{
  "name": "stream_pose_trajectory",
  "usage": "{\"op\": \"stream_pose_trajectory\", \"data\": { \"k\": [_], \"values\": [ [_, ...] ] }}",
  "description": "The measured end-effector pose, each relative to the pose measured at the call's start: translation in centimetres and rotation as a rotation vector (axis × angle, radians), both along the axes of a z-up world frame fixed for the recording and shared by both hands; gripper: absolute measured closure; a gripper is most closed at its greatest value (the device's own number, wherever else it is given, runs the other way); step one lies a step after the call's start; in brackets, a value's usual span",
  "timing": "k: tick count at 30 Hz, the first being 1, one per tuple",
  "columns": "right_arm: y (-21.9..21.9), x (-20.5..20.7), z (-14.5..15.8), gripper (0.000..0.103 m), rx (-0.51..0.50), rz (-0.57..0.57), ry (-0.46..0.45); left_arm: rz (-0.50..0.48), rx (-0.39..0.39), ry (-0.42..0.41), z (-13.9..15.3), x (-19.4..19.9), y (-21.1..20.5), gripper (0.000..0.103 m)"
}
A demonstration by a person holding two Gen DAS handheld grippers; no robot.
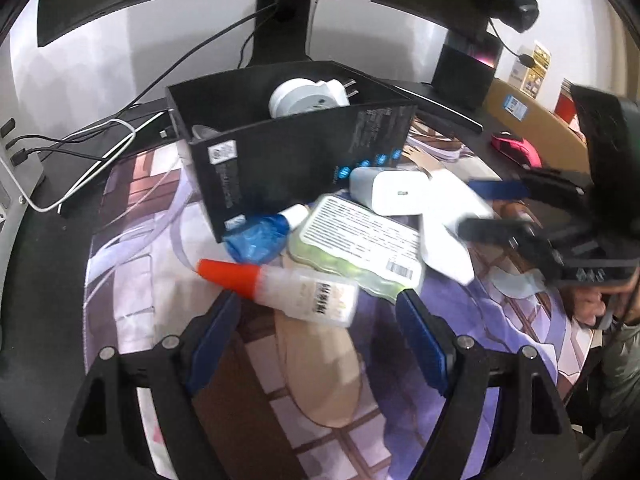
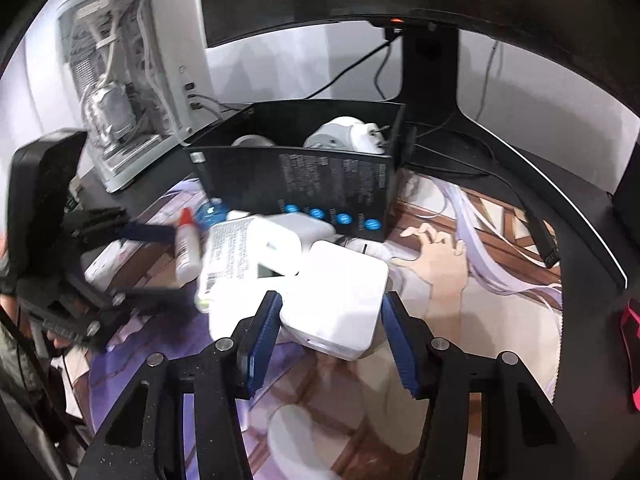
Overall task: Organize rigid objects
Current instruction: 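Grasp the white square charger with the right gripper while the left approaches the glue bottle, then grasp the orange-capped glue bottle with the left gripper and lift it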
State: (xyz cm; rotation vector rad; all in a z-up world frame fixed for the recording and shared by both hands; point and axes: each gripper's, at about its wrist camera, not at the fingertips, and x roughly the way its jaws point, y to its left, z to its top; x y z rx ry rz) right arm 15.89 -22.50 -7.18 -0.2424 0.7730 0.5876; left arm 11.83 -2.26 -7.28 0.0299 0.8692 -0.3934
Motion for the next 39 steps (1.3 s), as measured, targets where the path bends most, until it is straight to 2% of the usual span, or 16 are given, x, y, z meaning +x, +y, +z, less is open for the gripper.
{"op": "stream_pose_trajectory", "data": {
  "k": [7,12,15,17,19,21,23,25,27,28,31,35,39],
  "values": [
    [1.8,-2.3,0.0,0.057,-0.014,0.094,0.013,0.022,-0.028,-0.008,0.6,1.2,0.8,0.022],
    [2.1,-2.6,0.0,0.057,-0.037,0.09,-0.009,0.024,-0.04,0.01,0.1,1.8,1.2,0.022],
    [1.4,-2.1,0.0,0.057,-0.042,0.06,-0.015,0.016,-0.054,0.025,0.0,1.3,1.6,0.03],
    [1.1,-1.9,0.0,0.057,-0.029,0.052,-0.005,0.025,-0.027,0.026,-0.2,0.7,1.9,0.047],
    [1.0,-2.0,0.1,0.057,-0.027,0.05,-0.006,0.02,-0.002,0.012,-0.2,0.0,2.0,0.049],
    [1.0,-2.3,0.2,0.057,-0.04,0.052,-0.009,0.016,-0.001,0.013,-0.1,-0.6,2.2,0.056],
    [1.0,-2.5,0.1,0.056,-0.048,0.053,-0.011,0.005,-0.005,0.02,-0.1,-1.3,2.3,0.067],
    [1.0,-2.7,-0.1,0.056,-0.05,0.053,-0.008,0.0,0.033,0.012,-0.1,-1.8,2.0,0.072],
    [0.8,-2.7,-0.3,0.056,-0.052,0.052,-0.004,0.0,0.057,0.004,0.0,-2.4,1.9,0.074],
    [0.7,-2.7,-0.5,0.056,-0.052,0.052,0.001,-0.004,0.046,0.008,0.0,-2.8,2.1,0.075],
    [0.7,-2.8,-0.7,0.056,-0.055,0.052,0.005,-0.014,0.028,0.025,0.0,-3.6,2.5,0.084],
    [0.5,-2.9,-0.7,0.056,-0.054,0.051,0.003,-0.016,0.022,0.017,0.2,-4.4,2.6,0.085],
    [0.6,-2.9,-0.7,0.056,-0.054,0.047,0.0,0.014,0.065,-0.008,-0.2,-3.8,2.2,0.083]
  ]
}}
